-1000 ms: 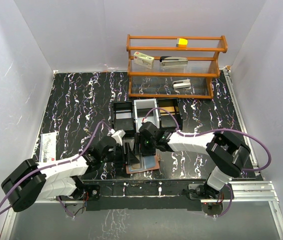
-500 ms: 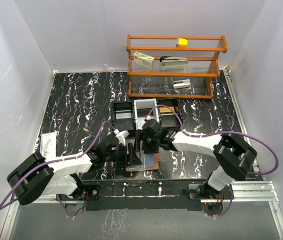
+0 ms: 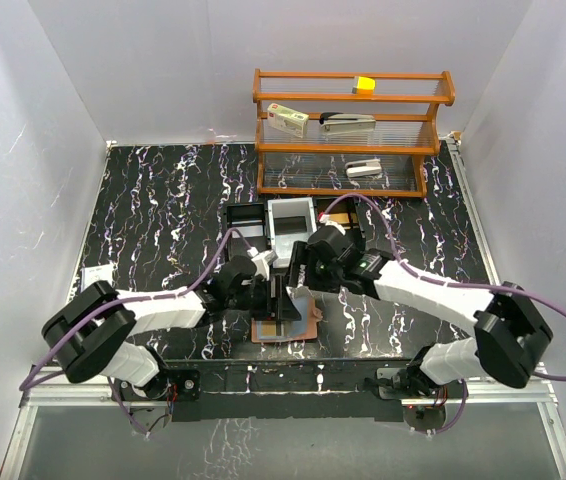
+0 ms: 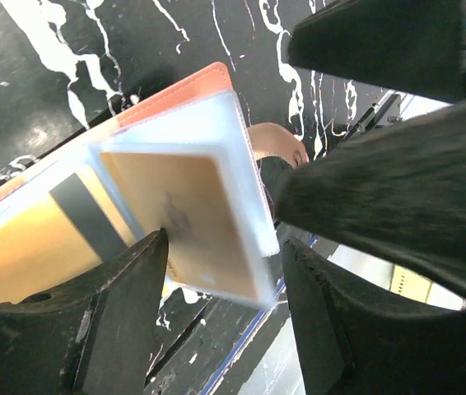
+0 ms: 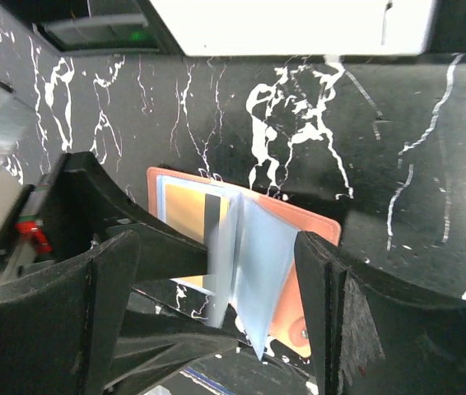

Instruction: Take the credit cards out of the card holder

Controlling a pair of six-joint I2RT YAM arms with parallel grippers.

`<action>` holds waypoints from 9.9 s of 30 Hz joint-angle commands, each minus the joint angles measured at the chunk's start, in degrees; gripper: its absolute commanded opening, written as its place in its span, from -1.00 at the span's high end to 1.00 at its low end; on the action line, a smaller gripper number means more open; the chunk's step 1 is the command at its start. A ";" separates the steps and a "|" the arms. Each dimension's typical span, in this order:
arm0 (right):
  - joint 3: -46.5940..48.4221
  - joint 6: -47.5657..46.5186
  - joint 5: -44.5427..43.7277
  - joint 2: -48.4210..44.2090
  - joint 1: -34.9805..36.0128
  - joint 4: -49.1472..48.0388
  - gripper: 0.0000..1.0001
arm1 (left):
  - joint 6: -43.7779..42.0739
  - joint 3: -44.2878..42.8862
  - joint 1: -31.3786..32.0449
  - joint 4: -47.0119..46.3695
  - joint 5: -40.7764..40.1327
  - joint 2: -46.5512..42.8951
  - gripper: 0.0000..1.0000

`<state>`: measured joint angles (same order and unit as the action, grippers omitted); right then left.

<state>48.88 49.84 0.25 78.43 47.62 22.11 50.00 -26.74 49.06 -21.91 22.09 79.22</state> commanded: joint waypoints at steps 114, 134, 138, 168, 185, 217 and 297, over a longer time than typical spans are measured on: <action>-22.75 4.78 8.00 1.05 -4.15 -13.94 0.48 | 7.52 -0.55 2.34 7.15 -12.32 -1.26 0.90; -16.51 0.77 16.73 -7.83 -4.17 -16.04 0.33 | 5.20 -2.32 2.27 11.19 -13.04 -2.91 1.00; -16.32 0.81 19.79 -5.40 -4.19 -19.58 0.27 | 5.20 -2.56 2.32 10.75 -12.62 -2.49 1.00; -15.52 -0.61 8.25 -3.85 -4.26 -8.72 0.28 | 4.33 -4.94 2.31 19.41 -18.12 -8.05 1.00; -12.38 1.40 21.78 3.21 -4.14 -20.80 0.35 | 4.94 -5.88 2.34 28.49 -27.35 -16.14 1.00; -17.76 -0.12 32.84 -16.41 -13.04 -36.37 -0.44 | 0.26 3.39 -8.63 2.25 1.82 -29.99 1.00; 3.84 -89.79 -7.26 4.18 -18.94 -27.16 1.00 | -18.81 -12.00 -8.85 41.58 -33.87 -37.99 -0.97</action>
<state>48.69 -31.88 -7.29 79.77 30.30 0.01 38.39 -37.10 40.56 19.46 -6.79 44.31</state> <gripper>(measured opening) 0.009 0.985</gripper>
